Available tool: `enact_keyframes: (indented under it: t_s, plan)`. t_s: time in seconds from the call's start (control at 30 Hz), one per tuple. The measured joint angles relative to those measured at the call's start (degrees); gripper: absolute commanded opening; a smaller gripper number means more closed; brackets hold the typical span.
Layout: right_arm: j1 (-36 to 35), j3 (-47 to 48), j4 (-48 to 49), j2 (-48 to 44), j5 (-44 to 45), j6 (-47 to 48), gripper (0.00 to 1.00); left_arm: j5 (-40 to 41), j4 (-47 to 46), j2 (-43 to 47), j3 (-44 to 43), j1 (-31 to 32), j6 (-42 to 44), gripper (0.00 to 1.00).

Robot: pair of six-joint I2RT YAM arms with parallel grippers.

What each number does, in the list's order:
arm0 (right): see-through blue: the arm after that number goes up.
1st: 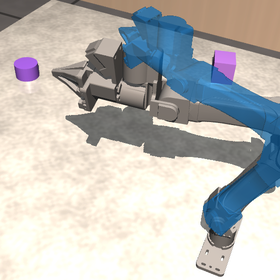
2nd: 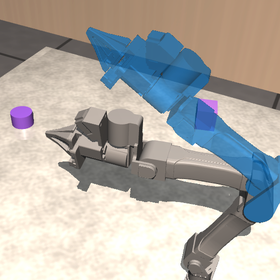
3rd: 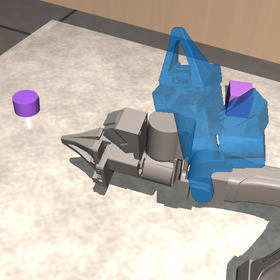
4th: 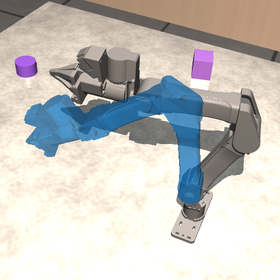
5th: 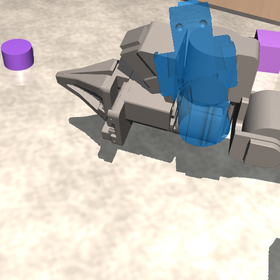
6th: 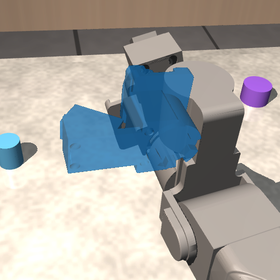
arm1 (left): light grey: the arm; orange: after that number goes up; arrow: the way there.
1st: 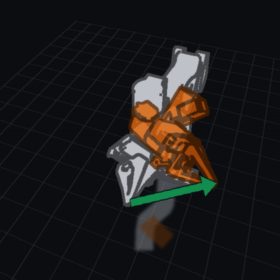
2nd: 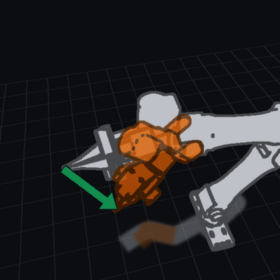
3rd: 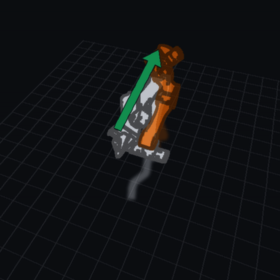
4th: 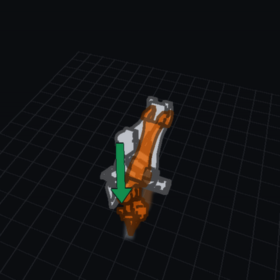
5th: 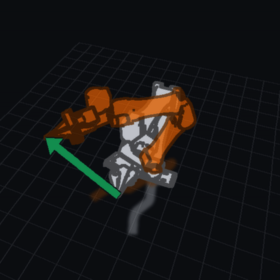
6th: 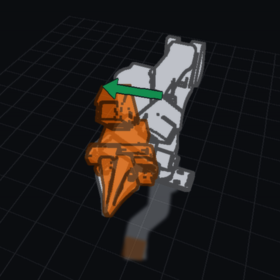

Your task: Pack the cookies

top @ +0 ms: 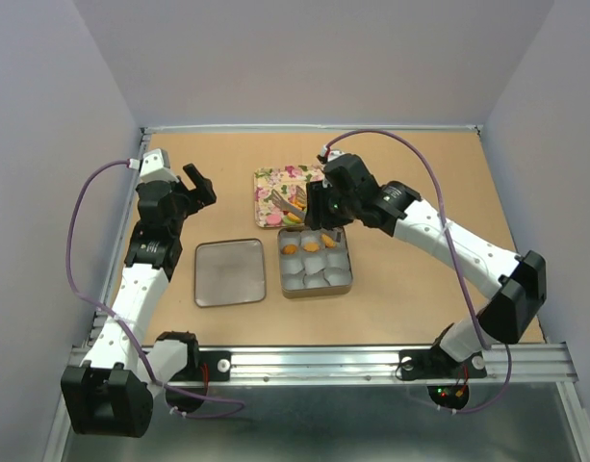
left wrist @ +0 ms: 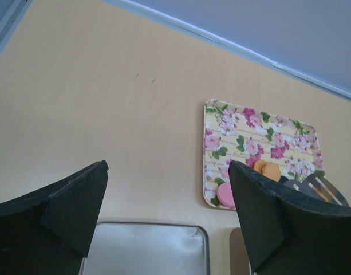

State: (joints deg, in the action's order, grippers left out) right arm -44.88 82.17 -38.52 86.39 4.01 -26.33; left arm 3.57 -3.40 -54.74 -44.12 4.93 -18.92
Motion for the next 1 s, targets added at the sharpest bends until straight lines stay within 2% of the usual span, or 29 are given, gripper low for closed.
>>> enact_keyframes:
  t_s: [0.5, 1.0]
  plan:
    - [7.0, 7.8, -2.2, 14.2, 5.0, 5.6, 0.56, 3.2, -0.3, -12.9, -15.6, 0.0, 3.0, 0.98]
    - [6.9, 8.6, -2.5, 17.7, 4.1, 7.1, 0.52, 4.5, -1.5, -14.4, -12.8, -0.1, 3.9, 0.98]
